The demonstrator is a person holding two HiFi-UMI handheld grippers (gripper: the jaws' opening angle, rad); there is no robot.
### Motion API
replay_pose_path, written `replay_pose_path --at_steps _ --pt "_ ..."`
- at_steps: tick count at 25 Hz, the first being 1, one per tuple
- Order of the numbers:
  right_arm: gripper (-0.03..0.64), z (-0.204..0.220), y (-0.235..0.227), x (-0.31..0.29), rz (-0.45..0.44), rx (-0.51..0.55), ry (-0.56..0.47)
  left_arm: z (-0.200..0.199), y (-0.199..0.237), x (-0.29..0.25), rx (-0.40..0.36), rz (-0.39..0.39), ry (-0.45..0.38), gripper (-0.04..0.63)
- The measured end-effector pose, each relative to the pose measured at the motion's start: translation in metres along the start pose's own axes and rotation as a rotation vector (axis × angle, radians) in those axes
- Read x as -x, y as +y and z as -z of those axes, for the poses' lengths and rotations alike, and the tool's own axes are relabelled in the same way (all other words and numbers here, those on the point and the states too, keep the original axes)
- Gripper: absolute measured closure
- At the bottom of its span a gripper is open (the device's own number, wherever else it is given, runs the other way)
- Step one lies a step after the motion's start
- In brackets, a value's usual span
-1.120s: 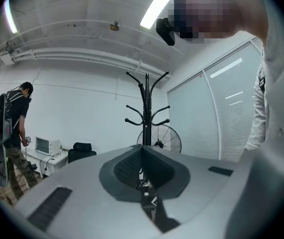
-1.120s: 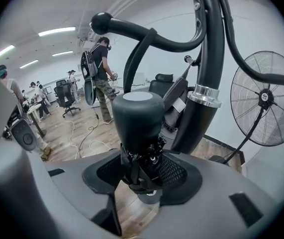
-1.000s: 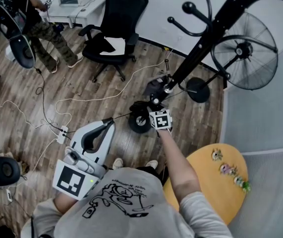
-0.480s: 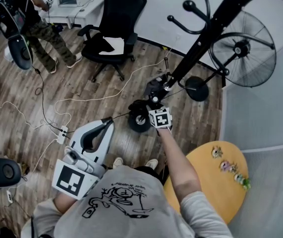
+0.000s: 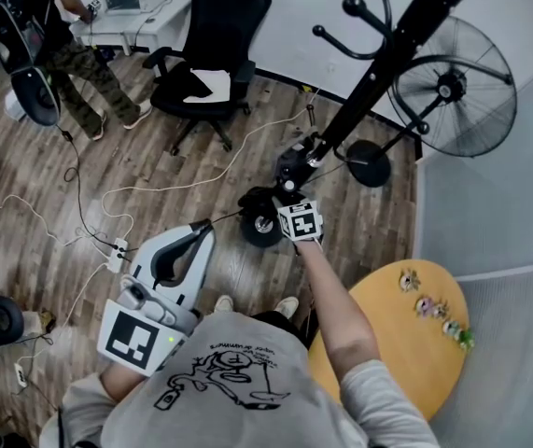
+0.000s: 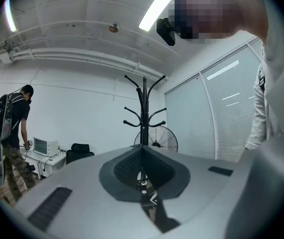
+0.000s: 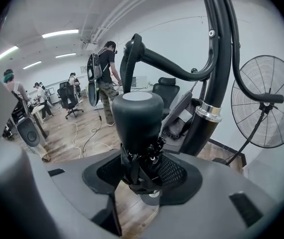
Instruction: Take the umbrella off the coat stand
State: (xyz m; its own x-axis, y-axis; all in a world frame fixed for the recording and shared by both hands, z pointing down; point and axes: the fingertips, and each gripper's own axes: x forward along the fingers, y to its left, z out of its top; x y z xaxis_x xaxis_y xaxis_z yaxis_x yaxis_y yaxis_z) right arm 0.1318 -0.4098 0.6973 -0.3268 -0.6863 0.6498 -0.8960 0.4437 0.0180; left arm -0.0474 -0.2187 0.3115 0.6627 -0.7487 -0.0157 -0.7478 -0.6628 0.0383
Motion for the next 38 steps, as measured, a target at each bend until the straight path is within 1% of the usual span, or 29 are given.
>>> replay_pose_path --at_steps 7,11,16,26,35,38 --pt "0.407 -0.005 0.010 0.008 -0.005 0.004 -0.009 0.002 0.002 0.004 0.001 0.011 0.003 0.589" --pt "0.407 -0.005 0.009 0.016 0.000 -0.013 -0.009 0.003 0.002 0.002 0.002 0.023 0.005 0.589" --pt "0.407 -0.004 0.011 0.032 -0.001 -0.037 0.000 0.006 0.002 0.000 0.002 0.038 0.009 0.589" --pt "0.407 -0.014 0.015 0.068 -0.007 -0.039 -0.022 0.008 0.002 -0.005 0.006 0.058 0.010 0.589" --pt "0.407 -0.027 0.019 0.102 -0.012 -0.015 -0.048 0.010 0.003 -0.007 0.009 0.062 0.008 0.589" --pt "0.407 -0.032 0.023 0.114 -0.015 0.007 -0.053 0.011 0.003 -0.007 0.008 0.062 0.011 0.588"
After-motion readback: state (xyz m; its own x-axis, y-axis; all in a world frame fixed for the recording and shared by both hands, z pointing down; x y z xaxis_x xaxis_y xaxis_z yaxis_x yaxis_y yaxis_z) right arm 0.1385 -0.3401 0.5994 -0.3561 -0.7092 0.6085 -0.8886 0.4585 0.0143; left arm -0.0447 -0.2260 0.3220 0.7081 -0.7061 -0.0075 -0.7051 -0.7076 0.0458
